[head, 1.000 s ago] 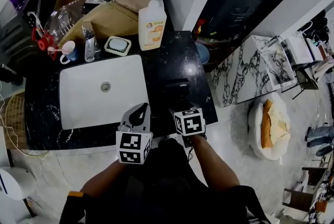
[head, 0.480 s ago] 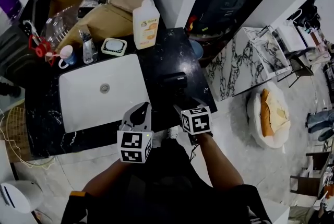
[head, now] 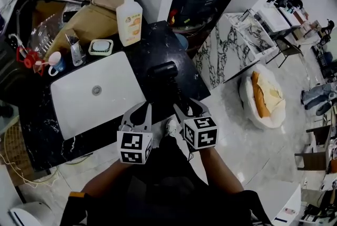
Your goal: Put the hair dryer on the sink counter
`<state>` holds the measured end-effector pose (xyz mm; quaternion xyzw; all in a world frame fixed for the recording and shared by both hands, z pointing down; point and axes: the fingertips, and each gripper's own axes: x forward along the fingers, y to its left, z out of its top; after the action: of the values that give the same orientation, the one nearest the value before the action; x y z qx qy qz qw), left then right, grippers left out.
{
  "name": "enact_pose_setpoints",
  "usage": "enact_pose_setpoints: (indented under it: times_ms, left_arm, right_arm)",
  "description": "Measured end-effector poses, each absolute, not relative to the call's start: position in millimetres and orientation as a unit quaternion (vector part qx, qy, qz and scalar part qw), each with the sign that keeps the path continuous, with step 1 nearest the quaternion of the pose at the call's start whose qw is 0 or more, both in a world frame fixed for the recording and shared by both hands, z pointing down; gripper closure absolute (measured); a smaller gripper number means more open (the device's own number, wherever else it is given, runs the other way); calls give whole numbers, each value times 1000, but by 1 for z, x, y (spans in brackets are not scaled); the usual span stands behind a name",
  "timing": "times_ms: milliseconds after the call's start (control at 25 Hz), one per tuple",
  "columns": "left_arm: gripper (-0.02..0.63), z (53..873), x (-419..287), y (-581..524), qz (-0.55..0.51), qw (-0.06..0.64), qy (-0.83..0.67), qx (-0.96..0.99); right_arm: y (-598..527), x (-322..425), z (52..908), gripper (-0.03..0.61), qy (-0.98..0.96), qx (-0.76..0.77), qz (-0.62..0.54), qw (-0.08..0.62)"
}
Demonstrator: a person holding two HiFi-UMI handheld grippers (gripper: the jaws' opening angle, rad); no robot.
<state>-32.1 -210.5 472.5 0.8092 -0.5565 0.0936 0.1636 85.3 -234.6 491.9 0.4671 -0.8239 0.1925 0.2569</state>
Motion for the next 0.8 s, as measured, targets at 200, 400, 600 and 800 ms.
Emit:
enact_pose_setpoints:
  times_ms: [200,400,600,800]
  left_arm:
    - [604,473,-25,-195,102,153,-534,825]
    - [606,473,-20,-189,104,141,-523,834]
    - [605,467,-16,-187,102,133,-515,841]
    - [604,464,-15,-189,104,123,-516,841]
  right_arm:
    - [-204,82,480,367,-820,486,200,227]
    - [-187,85,475,385,-813,508,204,198]
    - [-178,87,473,415,-803,524,207,194]
    - [-178,92,480,466,-792,536,213,201]
